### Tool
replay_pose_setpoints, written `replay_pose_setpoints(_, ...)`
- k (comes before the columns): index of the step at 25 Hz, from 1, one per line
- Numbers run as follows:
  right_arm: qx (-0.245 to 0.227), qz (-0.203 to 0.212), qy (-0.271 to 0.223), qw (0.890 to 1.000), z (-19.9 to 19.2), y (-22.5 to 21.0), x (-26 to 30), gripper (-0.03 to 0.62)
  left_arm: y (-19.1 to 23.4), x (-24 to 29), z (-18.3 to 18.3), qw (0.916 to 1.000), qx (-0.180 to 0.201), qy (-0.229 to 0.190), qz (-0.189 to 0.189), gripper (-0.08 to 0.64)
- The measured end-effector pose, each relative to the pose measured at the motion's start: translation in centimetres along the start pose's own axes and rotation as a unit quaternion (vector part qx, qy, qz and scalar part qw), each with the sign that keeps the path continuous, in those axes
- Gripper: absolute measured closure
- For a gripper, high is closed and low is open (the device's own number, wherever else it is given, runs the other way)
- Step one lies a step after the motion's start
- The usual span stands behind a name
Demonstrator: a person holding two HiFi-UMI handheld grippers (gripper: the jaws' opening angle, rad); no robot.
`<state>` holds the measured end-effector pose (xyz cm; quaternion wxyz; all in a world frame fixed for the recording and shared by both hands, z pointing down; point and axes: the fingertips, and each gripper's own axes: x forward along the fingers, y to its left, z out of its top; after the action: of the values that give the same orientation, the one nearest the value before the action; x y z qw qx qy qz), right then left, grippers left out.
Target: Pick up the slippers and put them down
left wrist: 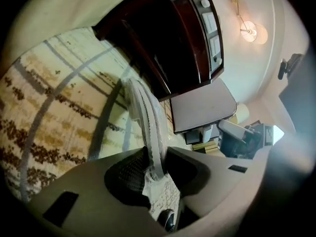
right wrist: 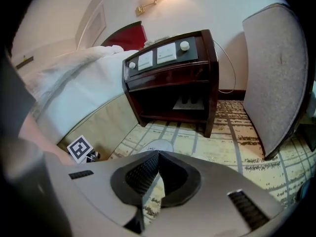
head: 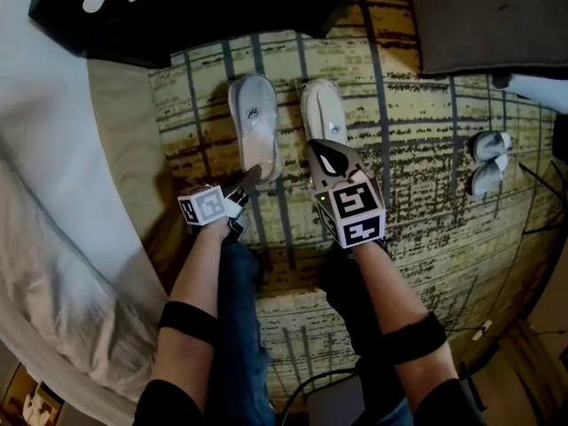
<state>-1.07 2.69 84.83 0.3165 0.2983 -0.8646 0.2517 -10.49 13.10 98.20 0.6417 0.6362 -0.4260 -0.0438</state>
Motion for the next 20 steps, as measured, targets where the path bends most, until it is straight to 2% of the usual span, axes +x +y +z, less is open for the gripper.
replay_pose_setpoints(4, 0.001, 0.001, 0.006, 1.0, -1.0, 0.2, 0.1, 0.591, 1.6, 0.4, -1.4, 0.9995, -0.011, 0.015, 0.027, 0.455)
replay_pose_setpoints(6, -0.001, 0.001, 0.006, 1.0, -1.0, 0.2, -0.1, 0.591, 3.1, 0.5, -2.0, 0.9965, -0.006, 0.037, 0.075, 0.425)
replay_pose_setpoints(7, -0.003, 0.0, 0.006, 1.0, -1.0, 0.2, -0.3, 0.591, 4.0, 0.4, -2.5, 0.9927, -0.005, 0.053, 0.108, 0.364)
replay_pose_setpoints(9, -0.001, 0.0, 0.006, 1.0, -0.8, 0.3, -0.8, 0.591, 5.4, -0.1, -3.6, 0.9824, -0.009, 0.081, 0.168, 0.135)
replay_pose_setpoints(10, 0.002, 0.0, 0.006, 1.0, -0.5, 0.4, -1.1, 0.591, 5.7, -0.5, -3.9, 0.9775, -0.008, 0.09, 0.191, 0.078)
replay_pose_setpoints(15, 0.009, -0.008, 0.004, 1.0, 1.5, 0.4, -3.8, 0.591, 5.1, -3.3, -3.4, 0.9557, 0.018, 0.103, 0.275, 0.033)
replay_pose_setpoints(17, 0.01, -0.009, 0.002, 1.0, 2.7, 0.7, -5.7, 0.591, 3.8, -5.0, -3.4, 0.9478, 0.027, 0.117, 0.296, 0.025)
replay_pose_setpoints(20, 0.009, -0.014, -0.002, 1.0, 5.5, 0.9, -9.2, 0.591, -0.8, -6.8, -2.0, 0.9489, 0.061, 0.123, 0.284, 0.025)
